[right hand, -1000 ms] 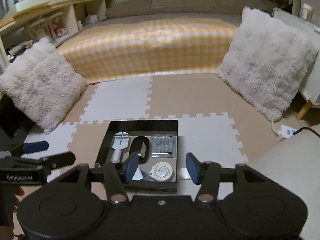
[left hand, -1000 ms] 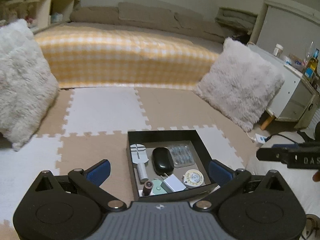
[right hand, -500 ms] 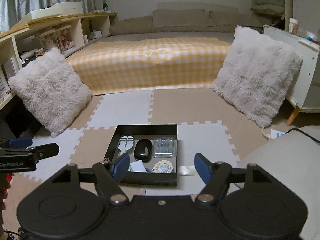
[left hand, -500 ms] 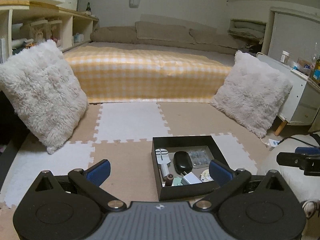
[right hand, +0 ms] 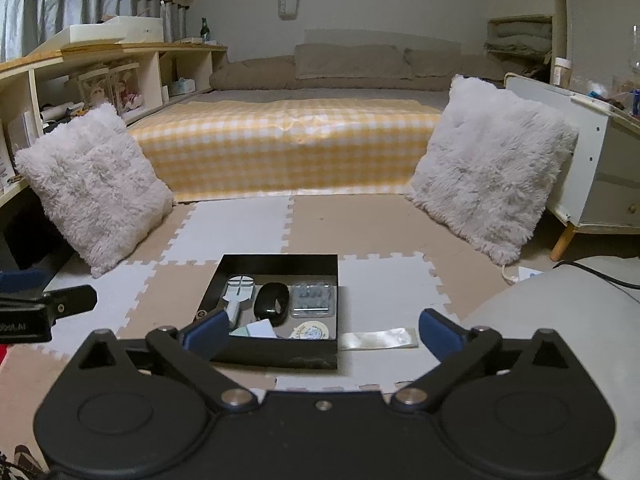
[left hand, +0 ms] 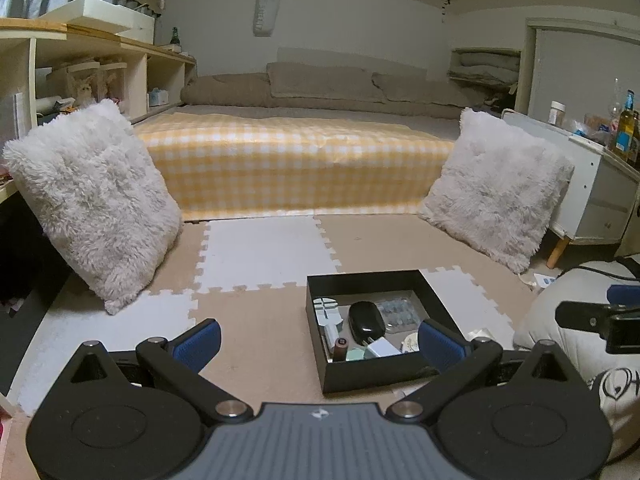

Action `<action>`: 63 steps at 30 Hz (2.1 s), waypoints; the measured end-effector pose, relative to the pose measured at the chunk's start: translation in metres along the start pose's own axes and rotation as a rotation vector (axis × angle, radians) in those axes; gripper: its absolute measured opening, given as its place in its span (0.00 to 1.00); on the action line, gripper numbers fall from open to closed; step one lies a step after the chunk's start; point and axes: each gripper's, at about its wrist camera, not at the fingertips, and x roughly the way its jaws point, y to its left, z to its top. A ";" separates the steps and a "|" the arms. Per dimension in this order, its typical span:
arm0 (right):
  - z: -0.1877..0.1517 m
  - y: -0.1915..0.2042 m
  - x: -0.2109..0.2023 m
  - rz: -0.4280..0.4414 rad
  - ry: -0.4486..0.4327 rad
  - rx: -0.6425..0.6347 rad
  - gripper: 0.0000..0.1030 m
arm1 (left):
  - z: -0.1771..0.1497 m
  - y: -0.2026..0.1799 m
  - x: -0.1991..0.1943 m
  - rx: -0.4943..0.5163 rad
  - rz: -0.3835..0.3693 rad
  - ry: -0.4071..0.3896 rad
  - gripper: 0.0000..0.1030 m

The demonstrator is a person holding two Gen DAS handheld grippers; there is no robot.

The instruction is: Organize rigid objects

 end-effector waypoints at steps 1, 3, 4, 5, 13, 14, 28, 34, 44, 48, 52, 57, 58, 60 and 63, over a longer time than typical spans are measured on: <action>-0.001 0.001 0.000 -0.006 -0.004 -0.004 1.00 | -0.002 0.000 -0.001 0.001 -0.002 -0.001 1.00; -0.003 0.002 0.000 -0.022 -0.010 -0.015 1.00 | -0.005 -0.001 -0.003 0.003 -0.001 -0.002 1.00; -0.004 0.003 0.000 -0.026 -0.013 -0.018 1.00 | -0.007 -0.001 -0.003 0.005 0.002 -0.002 1.00; -0.004 0.003 -0.001 -0.028 -0.016 -0.023 1.00 | -0.008 0.000 -0.004 0.007 0.006 -0.002 1.00; -0.012 0.009 0.001 -0.042 -0.036 -0.052 1.00 | -0.013 0.002 -0.002 0.006 0.042 0.000 1.00; -0.012 0.009 0.001 -0.041 -0.039 -0.054 1.00 | -0.014 0.002 -0.002 0.007 0.046 0.000 1.00; -0.015 0.011 -0.001 -0.043 -0.056 -0.065 1.00 | -0.017 0.000 0.000 0.016 0.071 0.001 1.00; -0.015 0.012 -0.001 -0.041 -0.059 -0.067 1.00 | -0.017 -0.001 0.000 0.014 0.071 -0.002 1.00; -0.016 0.013 -0.001 -0.041 -0.060 -0.068 1.00 | -0.017 -0.001 -0.001 0.014 0.068 -0.003 1.00; -0.016 0.013 -0.002 -0.042 -0.061 -0.070 1.00 | -0.017 -0.001 -0.001 0.013 0.069 -0.003 1.00; -0.017 0.013 -0.003 -0.042 -0.063 -0.069 1.00 | -0.017 -0.001 -0.001 0.013 0.068 -0.003 1.00; -0.017 0.013 -0.003 -0.042 -0.063 -0.069 1.00 | -0.017 -0.001 -0.002 0.013 0.068 -0.003 1.00; -0.017 0.013 -0.003 -0.042 -0.063 -0.069 1.00 | -0.017 -0.001 -0.002 0.013 0.069 -0.003 1.00; -0.017 0.013 -0.003 -0.041 -0.063 -0.068 1.00 | -0.017 -0.001 -0.002 0.012 0.069 -0.003 1.00; -0.017 0.013 -0.003 -0.041 -0.063 -0.068 1.00 | -0.017 -0.001 -0.001 0.012 0.068 -0.003 1.00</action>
